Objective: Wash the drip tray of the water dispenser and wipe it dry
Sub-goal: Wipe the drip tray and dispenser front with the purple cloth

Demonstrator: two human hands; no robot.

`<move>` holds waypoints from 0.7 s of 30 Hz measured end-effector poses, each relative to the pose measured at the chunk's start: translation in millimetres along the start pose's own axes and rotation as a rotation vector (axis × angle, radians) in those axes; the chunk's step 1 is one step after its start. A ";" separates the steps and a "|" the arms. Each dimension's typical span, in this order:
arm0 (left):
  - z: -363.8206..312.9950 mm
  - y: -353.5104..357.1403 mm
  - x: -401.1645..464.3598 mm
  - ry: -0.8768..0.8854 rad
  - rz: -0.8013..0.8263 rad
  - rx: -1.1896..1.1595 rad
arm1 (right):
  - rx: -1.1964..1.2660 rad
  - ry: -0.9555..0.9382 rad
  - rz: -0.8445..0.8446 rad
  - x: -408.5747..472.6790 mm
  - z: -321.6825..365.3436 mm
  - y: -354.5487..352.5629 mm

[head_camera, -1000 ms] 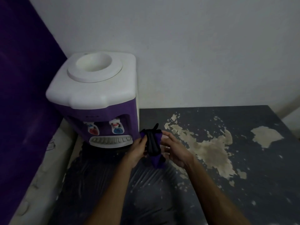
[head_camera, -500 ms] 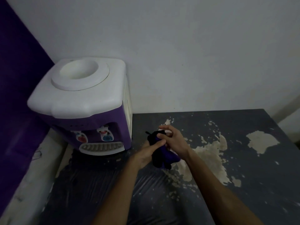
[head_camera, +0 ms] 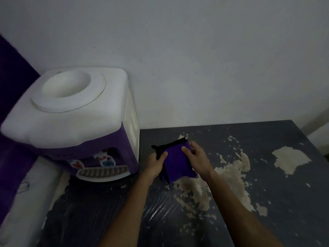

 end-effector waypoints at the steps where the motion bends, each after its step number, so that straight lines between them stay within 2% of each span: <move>1: -0.8 0.1 4.3 0.061 -0.013 0.092 | -0.040 -0.017 0.003 3.8 -2.4 0.9; 5: -1.7 2.2 26.3 0.191 -0.061 0.216 | -0.190 -0.028 -0.040 27.4 -17.1 1.9; 10: 2.6 6.9 55.5 0.200 -0.115 0.346 | -0.371 -0.004 0.013 63.6 -31.8 5.5; 13: 11.0 13.3 59.7 0.209 -0.088 0.460 | -0.595 -0.040 0.006 74.1 -43.4 -2.6; 16: 27.7 21.8 55.0 0.301 -0.056 0.746 | -0.774 -0.108 0.004 67.7 -54.6 -4.6; 18: 41.8 22.6 50.9 0.375 -0.043 0.985 | -1.020 -0.247 0.063 56.5 -64.1 0.5; 21: 57.1 19.4 43.5 0.412 -0.044 1.137 | -1.268 -0.370 0.188 39.0 -83.0 7.9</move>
Point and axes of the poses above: each hand's wrist, its own x-axis towards the middle knuckle, its own y-axis out of the palm, z = x × y, the point moved 4 cm from there along x, towards the middle knuckle, and after that the axes turned 14 degrees about -z, right-handed, at the moved point
